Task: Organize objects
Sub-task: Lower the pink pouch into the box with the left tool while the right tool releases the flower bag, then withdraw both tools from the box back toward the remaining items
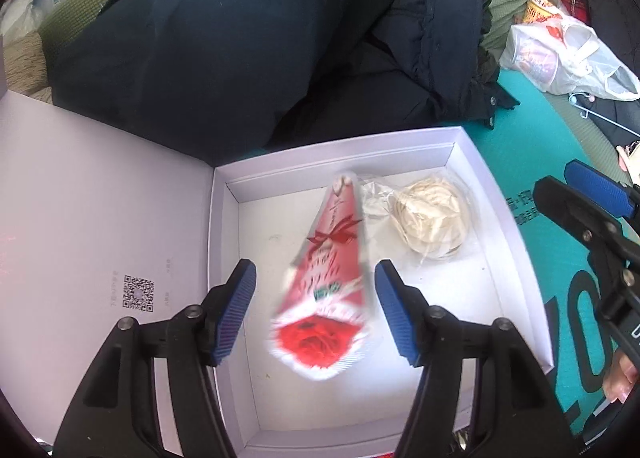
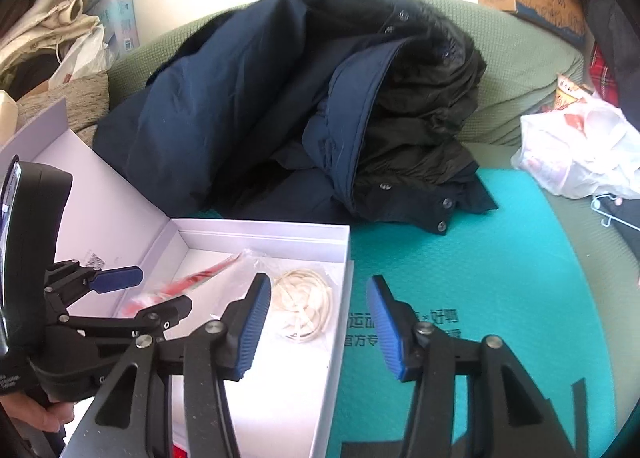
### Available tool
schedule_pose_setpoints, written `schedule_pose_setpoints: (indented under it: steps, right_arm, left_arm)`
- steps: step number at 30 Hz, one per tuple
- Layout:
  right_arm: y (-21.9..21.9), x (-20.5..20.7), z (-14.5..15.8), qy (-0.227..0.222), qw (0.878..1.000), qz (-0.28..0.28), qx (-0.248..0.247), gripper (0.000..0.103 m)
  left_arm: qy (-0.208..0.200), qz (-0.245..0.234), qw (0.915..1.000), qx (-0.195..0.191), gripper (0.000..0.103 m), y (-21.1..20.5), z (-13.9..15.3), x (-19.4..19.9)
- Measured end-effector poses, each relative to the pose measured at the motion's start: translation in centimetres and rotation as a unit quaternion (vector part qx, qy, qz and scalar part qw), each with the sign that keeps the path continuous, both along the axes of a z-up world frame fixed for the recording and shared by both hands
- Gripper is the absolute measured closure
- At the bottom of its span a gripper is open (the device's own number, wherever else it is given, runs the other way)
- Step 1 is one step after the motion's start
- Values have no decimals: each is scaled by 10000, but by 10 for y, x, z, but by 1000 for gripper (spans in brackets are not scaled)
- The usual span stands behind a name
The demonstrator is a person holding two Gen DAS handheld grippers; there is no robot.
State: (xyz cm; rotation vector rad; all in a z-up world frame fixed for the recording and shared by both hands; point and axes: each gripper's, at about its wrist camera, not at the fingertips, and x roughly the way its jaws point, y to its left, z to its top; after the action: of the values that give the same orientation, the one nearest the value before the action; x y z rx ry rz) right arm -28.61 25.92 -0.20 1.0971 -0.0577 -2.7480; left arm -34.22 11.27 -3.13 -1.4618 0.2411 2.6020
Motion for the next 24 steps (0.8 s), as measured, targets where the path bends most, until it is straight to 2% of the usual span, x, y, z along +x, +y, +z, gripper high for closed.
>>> schedule_pose_setpoints:
  steps: [3,10,16,22,24]
  right_arm:
    - [1,10,13,129,9999,-36,53,47]
    - [-3,28,30,222,9996,-14,160,47]
    - [-6,43,41,298,9994,2,154,47]
    - [-5,66,56,330,9993,17,186,46]
    - [-3,75,62,359,9992,8,175,43]
  left_arm:
    - [60,-14,10000,-49,29,-7,14,9]
    - [199,-80,9998,-52,29,-6,35,23]
    - [377,-44,9990,-237,29,-9,59,43]
    - [601,-31,9980,-188,29,-9,80,66]
    - [625,-55,9979,-147,29,-8,87,75]
